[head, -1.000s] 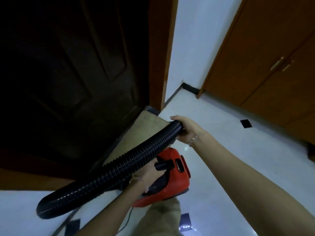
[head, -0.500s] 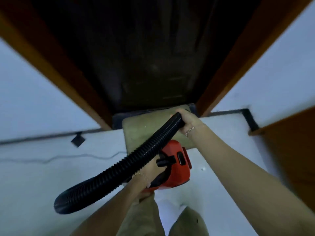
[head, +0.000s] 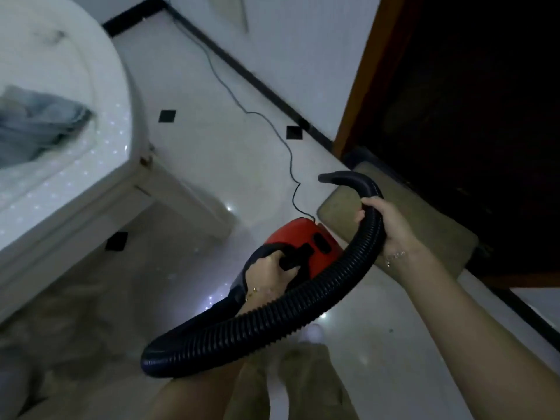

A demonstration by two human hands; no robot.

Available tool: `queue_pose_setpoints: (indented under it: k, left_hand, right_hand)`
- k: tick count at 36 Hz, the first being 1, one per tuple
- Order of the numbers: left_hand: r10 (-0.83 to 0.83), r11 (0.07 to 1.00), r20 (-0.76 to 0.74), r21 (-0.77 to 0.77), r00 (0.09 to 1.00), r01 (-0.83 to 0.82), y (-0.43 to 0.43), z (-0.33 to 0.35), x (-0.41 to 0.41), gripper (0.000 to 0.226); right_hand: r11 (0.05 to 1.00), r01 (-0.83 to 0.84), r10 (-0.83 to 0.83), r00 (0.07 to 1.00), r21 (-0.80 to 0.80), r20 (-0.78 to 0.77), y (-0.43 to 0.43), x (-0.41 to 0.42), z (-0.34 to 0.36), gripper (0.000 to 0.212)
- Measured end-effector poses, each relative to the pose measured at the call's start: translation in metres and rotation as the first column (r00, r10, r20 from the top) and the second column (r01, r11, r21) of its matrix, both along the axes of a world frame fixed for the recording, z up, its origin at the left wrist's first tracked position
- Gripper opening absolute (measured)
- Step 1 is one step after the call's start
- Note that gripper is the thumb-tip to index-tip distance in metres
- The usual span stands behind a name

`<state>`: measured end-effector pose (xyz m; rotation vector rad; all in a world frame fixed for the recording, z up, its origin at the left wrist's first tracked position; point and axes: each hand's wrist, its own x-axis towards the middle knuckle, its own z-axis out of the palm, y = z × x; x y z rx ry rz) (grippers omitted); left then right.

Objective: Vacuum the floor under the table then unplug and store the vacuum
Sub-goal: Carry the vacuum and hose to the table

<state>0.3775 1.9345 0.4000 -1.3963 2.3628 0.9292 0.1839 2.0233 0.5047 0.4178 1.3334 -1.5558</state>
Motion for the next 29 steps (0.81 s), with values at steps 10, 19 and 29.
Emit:
queue_pose_setpoints:
  k: [10, 19, 29]
  left_hand:
    - [0.059, 0.998, 0.058, 0.014, 0.997, -0.060, 0.000, -0.084, 0.178, 0.029]
    - [0.087, 0.993, 0.064, 0.079, 0.994, -0.092, 0.009, -0.180, 0.320, 0.033]
    - [0.094, 0.986, 0.105, 0.126, 0.990, -0.107, 0.034, -0.300, 0.386, 0.023]
  right_hand:
    - [1.000, -0.012, 0.008, 0.986, 0.021, 0.166, 0.020, 0.152, -0.100, 0.016]
    - [0.996, 0.033, -0.050, 0.975, 0.081, 0.218, 0.051, 0.301, -0.204, 0.008]
    - [0.990, 0.009, -0.030, 0.989, 0.144, 0.147, 0.084, 0.368, -0.321, 0.008]
